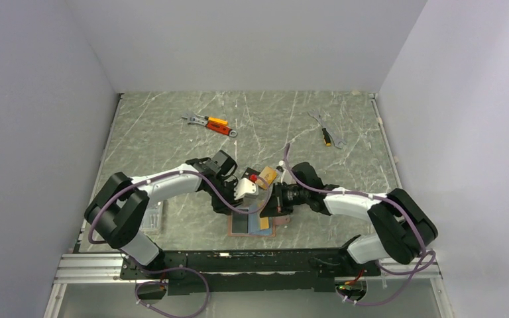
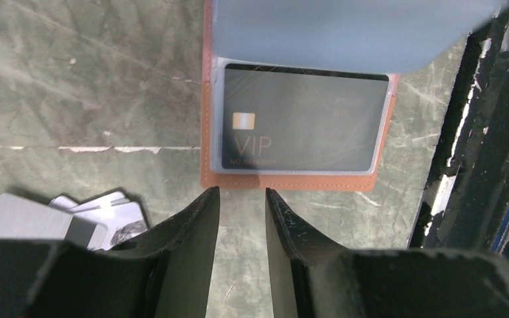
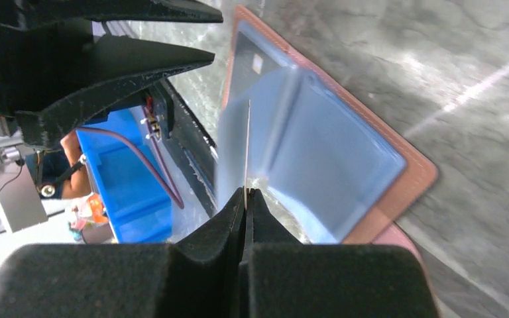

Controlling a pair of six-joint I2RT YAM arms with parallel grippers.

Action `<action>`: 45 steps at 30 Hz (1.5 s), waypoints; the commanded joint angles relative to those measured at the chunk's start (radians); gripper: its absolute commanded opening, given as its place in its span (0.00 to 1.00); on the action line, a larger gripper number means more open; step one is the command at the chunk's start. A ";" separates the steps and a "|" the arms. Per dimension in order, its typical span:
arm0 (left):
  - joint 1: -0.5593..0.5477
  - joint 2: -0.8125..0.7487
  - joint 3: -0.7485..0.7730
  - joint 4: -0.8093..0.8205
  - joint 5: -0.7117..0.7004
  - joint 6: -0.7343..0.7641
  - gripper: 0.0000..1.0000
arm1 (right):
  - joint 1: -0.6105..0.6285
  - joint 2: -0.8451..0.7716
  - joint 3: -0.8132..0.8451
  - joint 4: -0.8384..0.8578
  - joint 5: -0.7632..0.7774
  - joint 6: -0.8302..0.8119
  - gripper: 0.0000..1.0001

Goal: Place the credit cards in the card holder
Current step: Insert the credit card into the card holder.

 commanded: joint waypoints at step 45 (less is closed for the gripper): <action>-0.133 -0.046 -0.116 0.047 -0.120 0.206 0.37 | 0.019 0.339 0.136 0.074 -0.202 -0.084 0.00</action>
